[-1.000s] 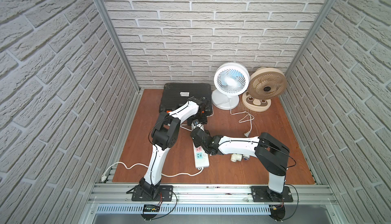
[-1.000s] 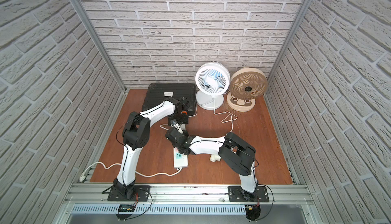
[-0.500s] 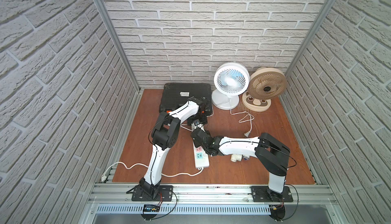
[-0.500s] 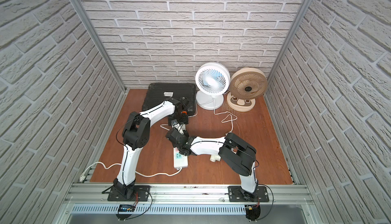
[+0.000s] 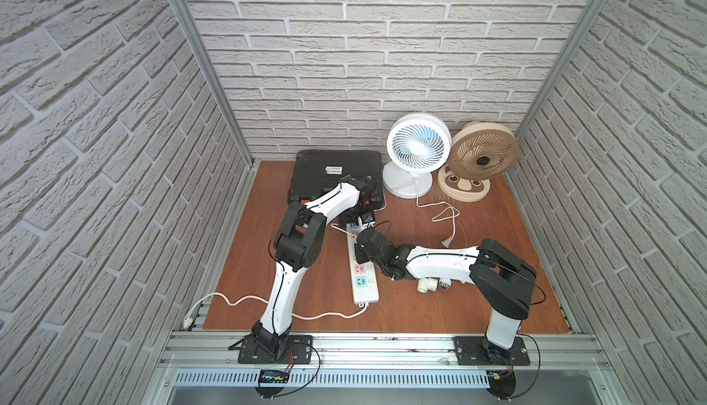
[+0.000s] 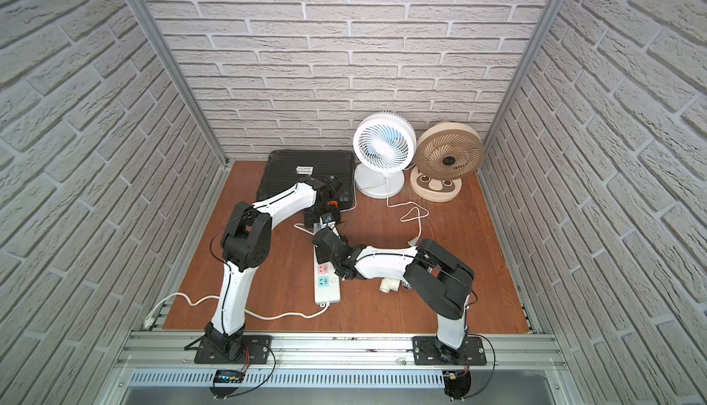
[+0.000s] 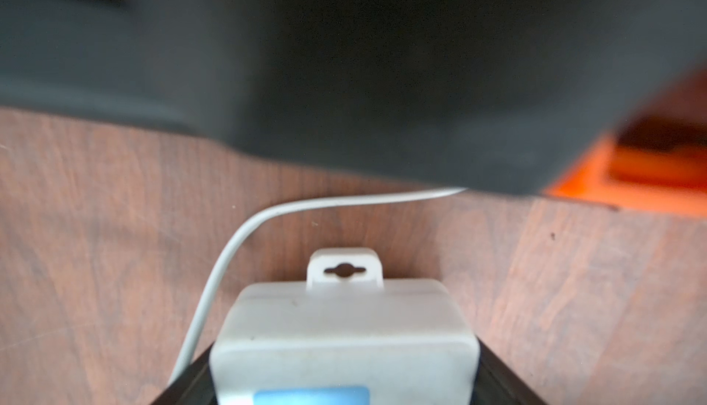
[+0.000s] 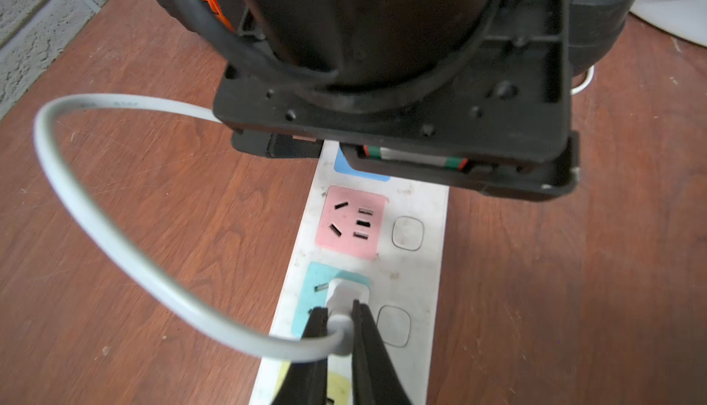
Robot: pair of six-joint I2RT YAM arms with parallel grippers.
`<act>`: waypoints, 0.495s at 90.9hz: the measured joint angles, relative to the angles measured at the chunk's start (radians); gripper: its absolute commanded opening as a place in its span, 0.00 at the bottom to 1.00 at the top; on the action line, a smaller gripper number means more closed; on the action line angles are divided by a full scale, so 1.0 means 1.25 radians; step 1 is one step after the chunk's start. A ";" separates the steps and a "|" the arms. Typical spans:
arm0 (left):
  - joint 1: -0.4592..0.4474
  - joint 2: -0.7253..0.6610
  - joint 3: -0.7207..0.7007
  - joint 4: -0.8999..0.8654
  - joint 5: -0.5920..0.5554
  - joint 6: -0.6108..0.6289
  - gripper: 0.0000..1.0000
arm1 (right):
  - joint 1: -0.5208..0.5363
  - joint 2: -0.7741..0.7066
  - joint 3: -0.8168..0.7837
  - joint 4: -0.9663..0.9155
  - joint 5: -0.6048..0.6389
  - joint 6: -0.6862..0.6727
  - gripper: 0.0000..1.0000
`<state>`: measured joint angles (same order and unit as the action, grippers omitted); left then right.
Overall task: Unplug the desk fan from the power strip
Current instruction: Remove the plug from the socket.
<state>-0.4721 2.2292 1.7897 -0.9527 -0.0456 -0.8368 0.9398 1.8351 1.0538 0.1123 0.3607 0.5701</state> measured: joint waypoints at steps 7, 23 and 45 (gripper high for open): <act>0.000 0.000 0.000 0.000 0.000 0.000 0.00 | 0.000 0.000 0.001 -0.001 -0.002 0.000 0.03; 0.000 0.000 0.000 0.000 0.000 0.000 0.00 | 0.000 0.000 0.007 -0.014 -0.003 0.000 0.03; 0.000 0.000 0.000 -0.001 0.000 0.000 0.00 | 0.012 0.013 0.046 -0.068 0.018 -0.005 0.03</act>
<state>-0.4725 2.2292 1.7893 -0.9535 -0.0456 -0.8364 0.9550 1.8511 1.1110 0.0269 0.3836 0.5640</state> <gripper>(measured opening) 0.858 0.136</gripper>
